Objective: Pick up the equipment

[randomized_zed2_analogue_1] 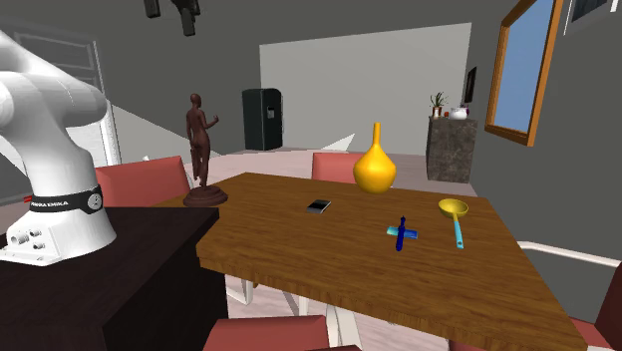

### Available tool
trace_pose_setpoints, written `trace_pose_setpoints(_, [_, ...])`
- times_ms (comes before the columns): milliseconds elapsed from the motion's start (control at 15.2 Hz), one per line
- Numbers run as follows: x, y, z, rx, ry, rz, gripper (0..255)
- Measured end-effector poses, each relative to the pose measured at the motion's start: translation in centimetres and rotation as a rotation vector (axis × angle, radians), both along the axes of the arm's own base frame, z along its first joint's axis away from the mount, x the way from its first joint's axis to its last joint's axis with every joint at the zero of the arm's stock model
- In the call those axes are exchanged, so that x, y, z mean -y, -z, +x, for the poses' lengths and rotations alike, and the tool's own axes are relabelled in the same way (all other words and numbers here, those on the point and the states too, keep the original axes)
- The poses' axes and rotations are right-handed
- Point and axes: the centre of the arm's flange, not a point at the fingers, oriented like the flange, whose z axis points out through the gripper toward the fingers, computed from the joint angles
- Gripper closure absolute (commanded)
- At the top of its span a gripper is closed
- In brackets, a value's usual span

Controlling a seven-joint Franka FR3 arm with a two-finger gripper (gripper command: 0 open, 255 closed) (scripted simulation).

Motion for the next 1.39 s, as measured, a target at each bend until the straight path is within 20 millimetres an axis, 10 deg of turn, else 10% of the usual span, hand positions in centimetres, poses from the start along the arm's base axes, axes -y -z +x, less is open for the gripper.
trace_pose_setpoints(1386, [-7.6,16.3,17.0,-0.029,-0.550,-0.016,0])
